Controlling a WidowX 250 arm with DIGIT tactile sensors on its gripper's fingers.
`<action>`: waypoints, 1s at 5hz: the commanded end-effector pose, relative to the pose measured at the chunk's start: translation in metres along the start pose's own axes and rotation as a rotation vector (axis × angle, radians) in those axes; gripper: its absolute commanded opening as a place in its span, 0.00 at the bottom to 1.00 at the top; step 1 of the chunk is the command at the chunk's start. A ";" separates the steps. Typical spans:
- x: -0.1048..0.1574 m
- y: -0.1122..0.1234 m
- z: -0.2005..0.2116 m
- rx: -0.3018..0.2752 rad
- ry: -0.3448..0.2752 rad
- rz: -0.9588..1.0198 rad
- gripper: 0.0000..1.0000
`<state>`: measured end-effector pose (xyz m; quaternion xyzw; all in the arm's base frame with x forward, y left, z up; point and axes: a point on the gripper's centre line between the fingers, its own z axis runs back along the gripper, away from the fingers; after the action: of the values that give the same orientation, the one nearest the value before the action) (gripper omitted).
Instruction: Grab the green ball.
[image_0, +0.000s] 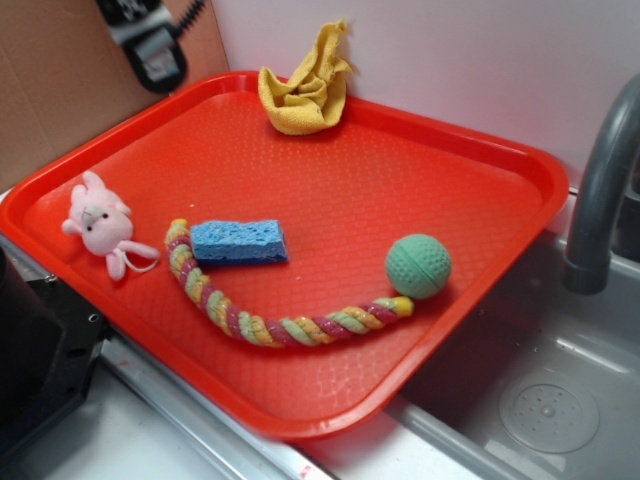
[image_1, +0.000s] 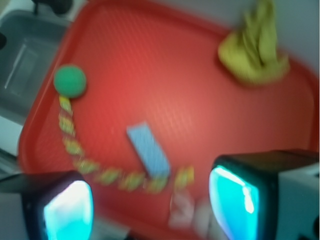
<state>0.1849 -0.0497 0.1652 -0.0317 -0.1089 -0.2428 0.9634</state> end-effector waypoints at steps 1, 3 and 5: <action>0.052 -0.039 -0.038 -0.158 0.114 -0.452 1.00; 0.058 -0.047 -0.052 -0.159 0.264 -0.612 1.00; 0.058 -0.047 -0.052 -0.159 0.264 -0.612 1.00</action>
<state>0.2260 -0.1140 0.1129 -0.0434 0.0602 -0.5274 0.8464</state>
